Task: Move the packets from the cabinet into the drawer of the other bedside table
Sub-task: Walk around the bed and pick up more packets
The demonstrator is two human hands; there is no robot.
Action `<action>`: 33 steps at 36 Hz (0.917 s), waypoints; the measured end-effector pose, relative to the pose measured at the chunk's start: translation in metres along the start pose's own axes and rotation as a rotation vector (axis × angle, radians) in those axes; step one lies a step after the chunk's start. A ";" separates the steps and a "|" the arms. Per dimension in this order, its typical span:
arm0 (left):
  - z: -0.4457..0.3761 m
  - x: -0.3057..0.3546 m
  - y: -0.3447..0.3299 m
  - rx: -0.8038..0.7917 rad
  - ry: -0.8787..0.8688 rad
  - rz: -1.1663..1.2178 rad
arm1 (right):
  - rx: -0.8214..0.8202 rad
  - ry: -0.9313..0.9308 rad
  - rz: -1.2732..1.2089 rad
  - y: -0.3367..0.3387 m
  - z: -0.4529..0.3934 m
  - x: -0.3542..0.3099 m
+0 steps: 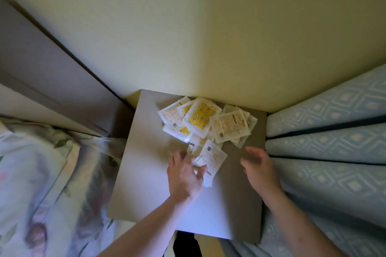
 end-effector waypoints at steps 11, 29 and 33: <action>0.011 -0.026 0.003 -0.076 0.343 0.276 | 0.083 0.021 0.116 -0.020 -0.052 -0.062; 0.014 -0.086 0.037 -0.196 0.164 0.143 | 0.080 -0.187 -0.179 -0.014 -0.037 0.000; 0.012 -0.092 0.040 -0.250 0.197 0.115 | 0.050 -0.214 -0.244 -0.017 -0.052 -0.011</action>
Point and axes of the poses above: each hand's wrist, its own z-axis away from the middle knuckle, its own y-axis out of the back of the hand, x = y × z, the point moved 9 cm from there along -z, towards the middle knuckle, and after that the axes turned 3 degrees about -y, right-handed, at the moved point
